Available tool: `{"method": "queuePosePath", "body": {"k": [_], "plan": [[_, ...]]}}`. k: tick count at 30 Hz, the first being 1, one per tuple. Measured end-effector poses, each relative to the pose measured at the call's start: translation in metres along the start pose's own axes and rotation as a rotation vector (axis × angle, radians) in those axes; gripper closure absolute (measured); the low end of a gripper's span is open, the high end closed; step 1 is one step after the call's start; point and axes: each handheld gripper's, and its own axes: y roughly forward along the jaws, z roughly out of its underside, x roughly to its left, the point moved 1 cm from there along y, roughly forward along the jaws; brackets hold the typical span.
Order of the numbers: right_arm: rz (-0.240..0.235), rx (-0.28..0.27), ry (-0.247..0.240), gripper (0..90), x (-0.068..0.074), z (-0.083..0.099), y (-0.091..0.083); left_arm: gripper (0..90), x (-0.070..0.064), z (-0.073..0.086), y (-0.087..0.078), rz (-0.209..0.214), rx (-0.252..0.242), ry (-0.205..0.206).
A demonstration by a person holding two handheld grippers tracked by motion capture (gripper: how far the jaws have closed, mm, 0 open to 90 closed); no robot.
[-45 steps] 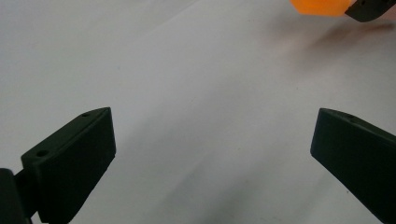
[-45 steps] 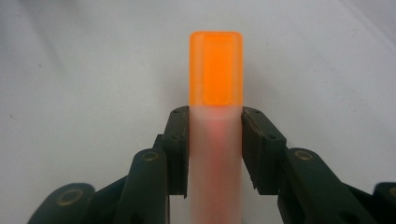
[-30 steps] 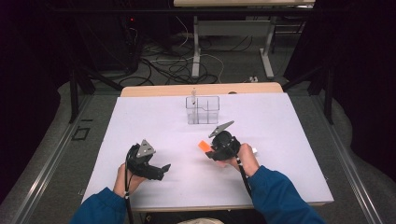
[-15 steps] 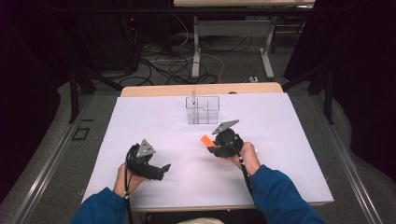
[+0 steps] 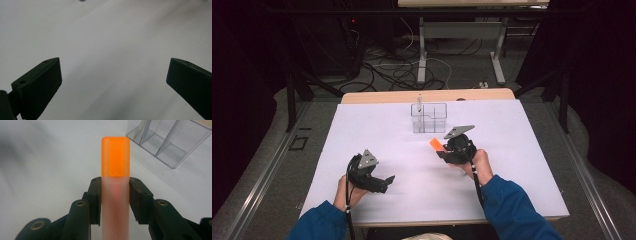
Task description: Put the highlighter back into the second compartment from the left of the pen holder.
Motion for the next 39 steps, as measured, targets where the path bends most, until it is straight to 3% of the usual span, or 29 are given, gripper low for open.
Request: {"method": "queuePosePath", "body": {"k": [10,16,17,18,19,20,21,24,27,34,36,39], "plan": [[0.023,-0.034,-0.005,64.8,-0.007,-0.003,0.000,0.0,-0.001,0.000,0.000,0.002,-0.002,0.000],[0.045,-0.086,0.007,64.8,-0.011,-0.008,-0.001,0.0,-0.001,0.000,0.000,-0.002,0.000,0.001],[0.041,-0.091,0.012,64.8,-0.012,-0.010,-0.003,0.0,-0.001,0.000,-0.003,0.008,0.021,0.001],[0.047,-0.091,0.008,64.9,-0.013,-0.012,-0.004,0.0,-0.001,0.000,-0.001,-0.005,0.001,0.002],[0.047,-0.113,0.011,64.8,-0.013,-0.012,-0.004,0.0,-0.001,0.000,-0.002,-0.005,-0.001,0.002],[0.051,-0.098,0.009,64.8,-0.015,-0.014,-0.006,0.0,-0.001,0.000,-0.001,-0.005,-0.003,0.000],[0.055,-0.123,0.017,64.9,-0.016,-0.015,-0.006,0.0,-0.001,0.000,-0.001,-0.005,-0.004,-0.003],[0.056,-0.122,0.029,64.9,-0.020,-0.019,-0.010,0.0,-0.001,0.000,-0.001,-0.005,0.001,0.002],[0.062,-0.165,0.041,64.8,-0.024,-0.023,-0.009,0.0,-0.001,0.000,-0.001,0.000,0.011,0.001],[0.076,-0.167,0.043,64.9,-0.029,-0.037,-0.004,0.0,-0.001,0.001,-0.001,-0.005,0.001,-0.007],[0.077,-0.173,0.043,64.8,-0.031,-0.041,-0.001,0.0,0.000,0.000,-0.002,0.009,0.019,0.001],[0.084,-0.179,0.043,64.9,-0.034,-0.045,0.003,0.0,-0.001,0.000,0.000,-0.003,-0.002,0.001]]}}
